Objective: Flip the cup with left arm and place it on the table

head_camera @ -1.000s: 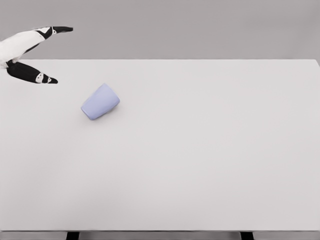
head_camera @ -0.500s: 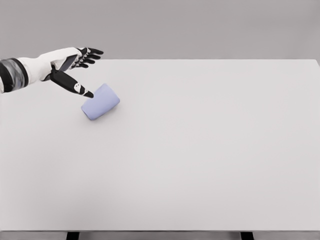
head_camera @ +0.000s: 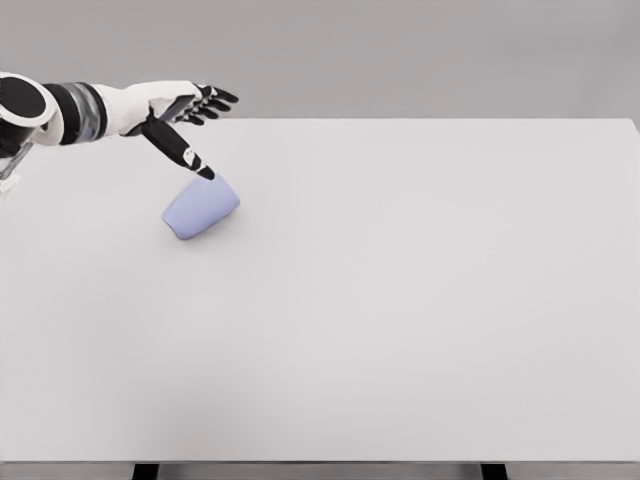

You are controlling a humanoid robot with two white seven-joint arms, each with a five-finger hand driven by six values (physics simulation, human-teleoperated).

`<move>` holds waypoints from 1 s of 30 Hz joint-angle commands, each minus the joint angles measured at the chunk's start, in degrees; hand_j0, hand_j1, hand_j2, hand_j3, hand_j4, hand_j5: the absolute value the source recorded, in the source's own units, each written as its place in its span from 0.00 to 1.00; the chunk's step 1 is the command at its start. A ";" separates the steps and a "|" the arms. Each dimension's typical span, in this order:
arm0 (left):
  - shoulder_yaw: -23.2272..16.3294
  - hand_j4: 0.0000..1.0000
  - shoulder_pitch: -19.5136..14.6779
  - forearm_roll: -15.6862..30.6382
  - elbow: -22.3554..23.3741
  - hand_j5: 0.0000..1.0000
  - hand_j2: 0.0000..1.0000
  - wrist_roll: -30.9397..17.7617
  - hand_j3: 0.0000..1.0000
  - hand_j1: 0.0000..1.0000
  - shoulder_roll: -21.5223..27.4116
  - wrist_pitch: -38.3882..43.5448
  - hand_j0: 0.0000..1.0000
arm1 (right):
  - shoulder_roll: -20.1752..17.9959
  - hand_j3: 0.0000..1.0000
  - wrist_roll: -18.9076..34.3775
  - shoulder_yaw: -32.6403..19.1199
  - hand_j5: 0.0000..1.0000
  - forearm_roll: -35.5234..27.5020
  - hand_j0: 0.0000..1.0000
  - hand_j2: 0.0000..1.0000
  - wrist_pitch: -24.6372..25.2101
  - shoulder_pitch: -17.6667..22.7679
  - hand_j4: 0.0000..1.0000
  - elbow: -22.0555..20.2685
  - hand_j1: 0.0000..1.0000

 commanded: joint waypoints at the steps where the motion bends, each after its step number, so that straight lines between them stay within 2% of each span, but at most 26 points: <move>1: -5.68 1.00 -0.26 4.36 2.86 1.00 1.00 0.00 1.00 1.00 0.99 -0.05 1.00 | 0.00 1.00 0.01 0.00 1.00 0.00 1.00 1.00 -0.01 0.00 1.00 0.00 1.00; 7: -6.30 1.00 -1.50 4.36 6.90 1.00 1.00 0.00 1.00 1.00 0.55 -0.05 1.00 | 0.00 1.00 0.01 0.00 1.00 0.00 1.00 1.00 -0.01 0.00 1.00 0.00 1.00; 12: -6.30 1.00 -1.41 3.31 7.96 1.00 1.00 0.00 1.00 1.00 0.37 -0.05 1.00 | 0.00 1.00 0.01 0.00 1.00 0.00 1.00 1.00 -0.01 0.00 1.00 0.00 1.00; 17: -6.39 1.00 -1.06 -0.65 8.49 1.00 1.00 0.00 1.00 1.00 -0.77 -0.05 1.00 | 0.00 1.00 0.01 0.00 1.00 0.00 1.00 1.00 -0.01 0.00 1.00 0.00 1.00; 21: -7.09 1.00 -0.88 -1.35 8.49 1.00 1.00 0.00 1.00 1.00 -1.74 -0.05 1.00 | 0.00 1.00 0.01 0.00 1.00 0.00 1.00 1.00 -0.01 0.00 1.00 0.00 1.00; 24: -7.53 1.00 -0.88 -1.88 10.07 1.00 1.00 0.00 1.00 1.00 -2.53 -0.05 1.00 | 0.00 1.00 0.01 0.00 1.00 0.00 1.00 1.00 -0.01 0.00 1.00 0.00 1.00; 30: -7.44 1.00 -0.71 -6.01 15.61 1.00 1.00 0.00 1.00 1.00 -5.16 -0.05 1.00 | 0.00 1.00 0.01 0.00 1.00 0.00 1.00 1.00 -0.01 0.00 1.00 0.00 1.00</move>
